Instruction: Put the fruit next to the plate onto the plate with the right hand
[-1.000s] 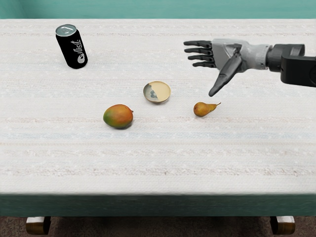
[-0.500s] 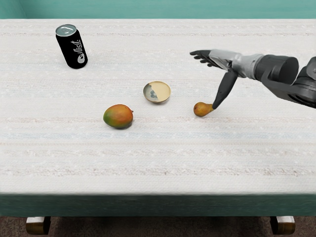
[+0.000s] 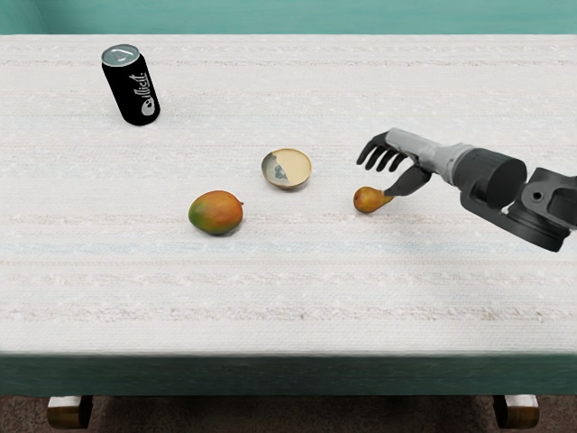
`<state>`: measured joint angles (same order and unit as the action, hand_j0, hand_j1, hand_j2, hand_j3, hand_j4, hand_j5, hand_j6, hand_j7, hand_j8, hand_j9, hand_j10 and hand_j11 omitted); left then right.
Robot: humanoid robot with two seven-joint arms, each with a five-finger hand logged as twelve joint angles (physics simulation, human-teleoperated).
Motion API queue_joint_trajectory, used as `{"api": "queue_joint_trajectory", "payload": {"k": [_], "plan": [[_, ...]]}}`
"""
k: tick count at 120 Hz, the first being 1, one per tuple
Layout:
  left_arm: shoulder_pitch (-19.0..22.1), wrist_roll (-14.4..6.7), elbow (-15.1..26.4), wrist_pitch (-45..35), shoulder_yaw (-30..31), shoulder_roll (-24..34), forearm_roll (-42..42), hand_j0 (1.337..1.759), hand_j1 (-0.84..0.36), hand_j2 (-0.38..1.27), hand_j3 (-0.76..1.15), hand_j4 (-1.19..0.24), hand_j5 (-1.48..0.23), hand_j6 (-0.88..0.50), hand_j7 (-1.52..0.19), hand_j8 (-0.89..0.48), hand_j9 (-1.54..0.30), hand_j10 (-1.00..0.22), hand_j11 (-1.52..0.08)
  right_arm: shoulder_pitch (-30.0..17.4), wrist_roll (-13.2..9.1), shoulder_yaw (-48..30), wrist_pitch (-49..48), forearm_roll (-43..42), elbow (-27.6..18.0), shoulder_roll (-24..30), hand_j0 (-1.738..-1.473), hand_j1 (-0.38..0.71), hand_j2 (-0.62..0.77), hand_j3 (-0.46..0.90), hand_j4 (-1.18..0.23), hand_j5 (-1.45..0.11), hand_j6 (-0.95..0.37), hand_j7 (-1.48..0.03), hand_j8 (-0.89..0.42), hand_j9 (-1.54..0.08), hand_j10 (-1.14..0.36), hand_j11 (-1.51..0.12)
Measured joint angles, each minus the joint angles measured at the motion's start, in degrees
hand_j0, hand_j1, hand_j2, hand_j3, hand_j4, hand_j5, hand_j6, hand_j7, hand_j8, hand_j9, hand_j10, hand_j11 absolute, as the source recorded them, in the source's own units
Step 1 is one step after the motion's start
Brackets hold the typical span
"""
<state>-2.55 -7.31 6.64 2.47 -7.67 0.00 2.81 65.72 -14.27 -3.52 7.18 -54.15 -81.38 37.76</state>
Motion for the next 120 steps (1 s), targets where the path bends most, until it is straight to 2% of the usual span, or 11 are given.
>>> {"api": "queue_joint_trajectory", "payload": {"k": [61,120], "plan": [[0.0,0.0,0.0,0.0,0.0,0.0,0.0,1.658,0.35,0.0,0.0,0.0,0.0,0.0,0.0,0.0,0.0,0.0,0.0,-0.8,0.0,4.1,2.5,-1.5,9.0,-8.2,-1.658,0.13,-0.08,0.0,-0.4,-0.52,-0.4,-0.52,-0.4,-0.52,-0.4,-0.52],[0.0,0.0,0.0,0.0,0.0,0.0,0.0,1.658,0.35,0.0,0.0,0.0,0.0,0.0,0.0,0.0,0.0,0.0,0.0,-1.9,0.6,7.2,6.8,-1.9,11.3,-10.5,-1.658,0.16,-0.08,0.0,-0.42,-0.55,-0.43,-0.55,-0.43,-0.55,-0.42,-0.55]]}}
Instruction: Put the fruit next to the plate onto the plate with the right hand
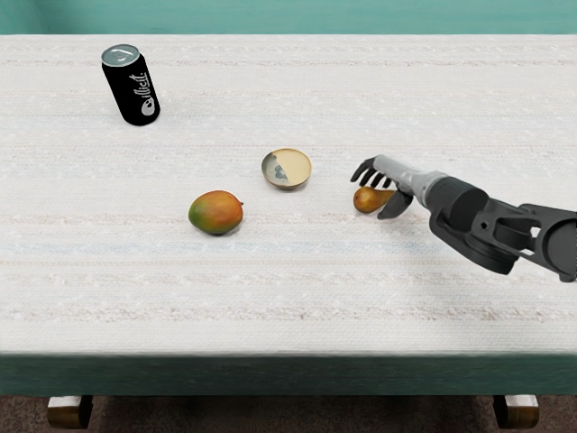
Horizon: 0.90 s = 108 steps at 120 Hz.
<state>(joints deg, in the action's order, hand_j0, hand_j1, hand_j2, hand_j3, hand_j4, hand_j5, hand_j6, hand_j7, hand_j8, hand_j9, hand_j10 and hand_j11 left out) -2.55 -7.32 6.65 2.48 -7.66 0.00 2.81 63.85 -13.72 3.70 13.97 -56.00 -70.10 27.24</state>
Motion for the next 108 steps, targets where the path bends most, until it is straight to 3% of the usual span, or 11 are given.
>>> {"api": "queue_joint_trajectory", "payload": {"k": [53,78,108], "plan": [[0.0,0.0,0.0,0.0,0.0,0.0,0.0,1.658,0.35,0.0,0.0,0.0,0.0,0.0,0.0,0.0,0.0,0.0,0.0,0.8,0.0,-0.1,-2.0,0.9,4.6,-3.7,-1.658,0.2,-0.1,0.0,-0.45,-0.59,-0.45,-0.59,-0.45,-0.59,-0.45,-0.59],[0.0,0.0,0.0,0.0,0.0,0.0,0.0,1.658,0.35,0.0,0.0,0.0,0.0,0.0,0.0,0.0,0.0,0.0,0.0,0.5,1.5,-0.5,-1.0,1.1,4.5,-3.6,-1.658,0.23,-0.07,0.0,-0.5,-0.65,-0.5,-0.65,-0.49,-0.65,-0.5,-0.65],[0.0,0.0,0.0,0.0,0.0,0.0,0.0,1.658,0.35,0.0,0.0,0.0,0.0,0.0,0.0,0.0,0.0,0.0,0.0,0.4,1.7,-0.6,-0.3,1.2,4.5,-3.6,-1.658,0.28,0.14,0.0,-0.59,-0.78,-0.56,-0.78,-0.49,-0.78,-0.56,-0.78]]}}
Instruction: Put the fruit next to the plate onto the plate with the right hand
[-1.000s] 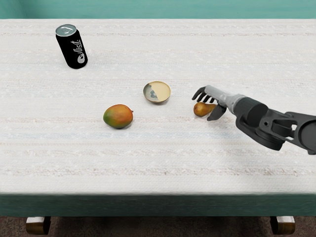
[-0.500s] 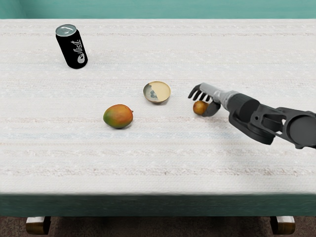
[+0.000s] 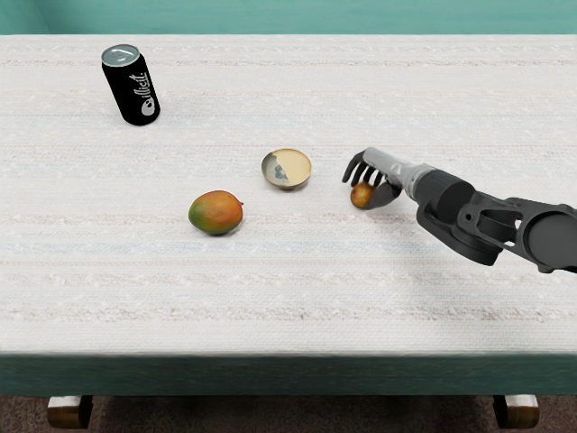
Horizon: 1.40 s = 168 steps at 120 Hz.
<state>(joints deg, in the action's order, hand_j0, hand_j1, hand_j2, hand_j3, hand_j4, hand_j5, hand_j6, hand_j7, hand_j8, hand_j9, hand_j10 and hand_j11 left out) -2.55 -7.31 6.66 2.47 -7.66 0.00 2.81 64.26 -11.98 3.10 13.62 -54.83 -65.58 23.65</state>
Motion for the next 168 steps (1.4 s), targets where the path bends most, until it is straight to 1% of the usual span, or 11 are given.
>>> {"api": "queue_joint_trajectory", "payload": {"k": [19,34,62,78,82,102,123,150,157,159,168], "plan": [[0.0,0.0,0.0,0.0,0.0,0.0,0.0,1.658,0.35,0.0,0.0,0.0,0.0,0.0,0.0,0.0,0.0,0.0,0.0,0.0,0.0,0.0,0.0,0.0,0.0,0.0,-1.657,0.29,0.23,0.0,-0.64,-0.85,-0.56,-0.84,-0.49,-0.86,-0.56,-0.86],[0.0,0.0,0.0,0.0,0.0,0.0,0.0,1.658,0.35,0.0,0.0,0.0,0.0,0.0,0.0,0.0,0.0,0.0,0.0,-0.3,0.0,0.0,0.1,-0.4,0.0,-0.1,-1.654,0.25,0.22,0.0,-0.69,-0.86,-0.62,-0.88,-0.52,-0.87,-0.59,-0.89],[0.0,0.0,0.0,0.0,0.0,0.0,0.0,1.658,0.35,0.0,0.0,0.0,0.0,0.0,0.0,0.0,0.0,0.0,0.0,-0.7,0.0,0.0,0.2,-0.5,0.0,-0.1,-1.652,0.18,0.3,0.0,-0.74,-0.88,-0.76,-0.93,-0.66,-0.9,-0.64,-0.93],[0.0,0.0,0.0,0.0,0.0,0.0,0.0,1.658,0.35,0.0,0.0,0.0,0.0,0.0,0.0,0.0,0.0,0.0,0.0,-0.8,0.0,0.0,0.1,-0.5,0.1,0.0,-1.652,0.17,0.34,0.0,-0.75,-0.9,-0.79,-0.94,-0.66,-0.92,-0.64,-0.95],[0.0,0.0,0.0,0.0,0.0,0.0,0.0,1.658,0.35,0.0,0.0,0.0,0.0,0.0,0.0,0.0,0.0,0.0,0.0,-0.7,0.1,0.0,0.0,-0.5,0.1,0.0,-1.652,0.16,0.34,0.0,-0.75,-0.91,-0.77,-0.95,-0.64,-0.93,-0.63,-0.96],[0.0,0.0,0.0,0.0,0.0,0.0,0.0,1.658,0.35,0.0,0.0,0.0,0.0,0.0,0.0,0.0,0.0,0.0,0.0,-0.1,0.0,-0.2,-1.3,-0.1,0.0,0.2,-1.655,0.23,0.39,0.0,-0.74,-0.94,-0.72,-0.95,-0.59,-0.95,-0.58,-0.95],[0.0,0.0,0.0,0.0,0.0,0.0,0.0,1.658,0.35,0.0,0.0,0.0,0.0,0.0,0.0,0.0,0.0,0.0,0.0,1.0,0.0,-1.8,-4.5,1.0,-0.2,0.3,-1.656,0.27,0.39,0.0,-0.73,-0.96,-0.66,-0.96,-0.54,-0.96,-0.55,-0.95],[0.0,0.0,0.0,0.0,0.0,0.0,0.0,1.658,0.35,0.0,0.0,0.0,0.0,0.0,0.0,0.0,0.0,0.0,0.0,6.1,-0.1,-2.1,-8.1,5.8,-2.3,0.4,-1.656,0.31,0.43,0.0,-0.73,-0.98,-0.65,-0.96,-0.51,-0.96,-0.52,-0.95],[0.0,0.0,0.0,0.0,0.0,0.0,0.0,1.658,0.35,0.0,0.0,0.0,0.0,0.0,0.0,0.0,0.0,0.0,0.0,7.6,-0.1,-2.1,-8.8,7.2,-2.9,0.4,-1.656,0.31,0.44,0.0,-0.73,-0.97,-0.65,-0.96,-0.51,-0.95,-0.55,-0.95],[0.0,0.0,0.0,0.0,0.0,0.0,0.0,1.658,0.35,0.0,0.0,0.0,0.0,0.0,0.0,0.0,0.0,0.0,0.0,7.9,-0.1,-2.1,-9.1,7.6,-3.0,0.4,-1.656,0.31,0.45,0.0,-0.73,-0.98,-0.65,-0.96,-0.51,-0.96,-0.52,-0.95],[0.0,0.0,0.0,0.0,0.0,0.0,0.0,1.658,0.35,0.0,0.0,0.0,0.0,0.0,0.0,0.0,0.0,0.0,0.0,9.5,-0.2,-2.2,-9.7,8.7,-3.4,0.4,-1.657,0.32,0.45,0.0,-0.73,-0.98,-0.64,-0.96,-0.5,-0.96,-0.54,-0.95]]}}
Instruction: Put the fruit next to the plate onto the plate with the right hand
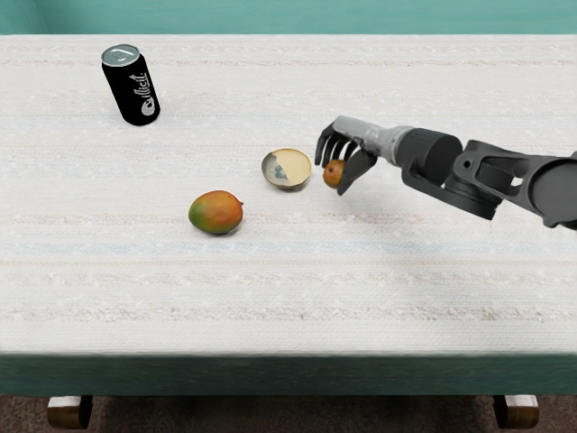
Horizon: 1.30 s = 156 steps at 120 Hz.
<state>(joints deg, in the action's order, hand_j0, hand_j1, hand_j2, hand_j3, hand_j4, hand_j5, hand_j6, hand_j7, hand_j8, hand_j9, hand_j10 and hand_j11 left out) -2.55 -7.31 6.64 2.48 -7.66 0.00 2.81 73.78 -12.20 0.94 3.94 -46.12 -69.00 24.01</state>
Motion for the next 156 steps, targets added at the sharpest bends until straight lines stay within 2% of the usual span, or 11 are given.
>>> {"api": "queue_joint_trajectory", "payload": {"k": [27,63,93,132,156], "plan": [[0.0,0.0,0.0,0.0,0.0,0.0,0.0,1.658,0.35,0.0,0.0,0.0,0.0,0.0,0.0,0.0,0.0,0.0,0.0,3.1,0.0,0.0,-0.6,2.2,1.3,-1.2,-1.657,0.34,0.48,0.0,-0.73,-0.98,-0.63,-0.96,-0.5,-0.96,-0.56,-0.95],[0.0,0.0,0.0,0.0,0.0,0.0,0.0,1.658,0.35,0.0,0.0,0.0,0.0,0.0,0.0,0.0,0.0,0.0,0.0,3.2,0.2,0.2,-1.0,1.9,12.4,-10.8,-1.657,0.33,0.5,0.0,-0.73,-0.98,-0.65,-0.96,-0.51,-0.96,-0.57,-0.95],[0.0,0.0,0.0,0.0,0.0,0.0,0.0,1.658,0.35,0.0,0.0,0.0,0.0,0.0,0.0,0.0,0.0,0.0,0.0,2.8,0.4,0.9,-1.0,1.6,18.7,-16.6,-1.657,0.33,0.49,0.0,-0.73,-0.98,-0.64,-0.96,-0.51,-0.96,-0.57,-0.95],[0.0,0.0,0.0,0.0,0.0,0.0,0.0,1.658,0.35,0.0,0.0,0.0,0.0,0.0,0.0,0.0,0.0,0.0,0.0,2.7,0.4,1.1,-1.0,0.8,23.3,-21.2,-1.657,0.33,0.49,0.0,-0.73,-0.98,-0.64,-0.96,-0.51,-0.96,-0.57,-0.95],[0.0,0.0,0.0,0.0,0.0,0.0,0.0,1.658,0.35,0.0,0.0,0.0,0.0,0.0,0.0,0.0,0.0,0.0,0.0,2.8,0.4,1.8,-1.0,0.8,24.3,-22.1,-1.657,0.33,0.49,0.0,-0.73,-0.97,-0.64,-0.96,-0.51,-0.96,-0.57,-0.95]]}}
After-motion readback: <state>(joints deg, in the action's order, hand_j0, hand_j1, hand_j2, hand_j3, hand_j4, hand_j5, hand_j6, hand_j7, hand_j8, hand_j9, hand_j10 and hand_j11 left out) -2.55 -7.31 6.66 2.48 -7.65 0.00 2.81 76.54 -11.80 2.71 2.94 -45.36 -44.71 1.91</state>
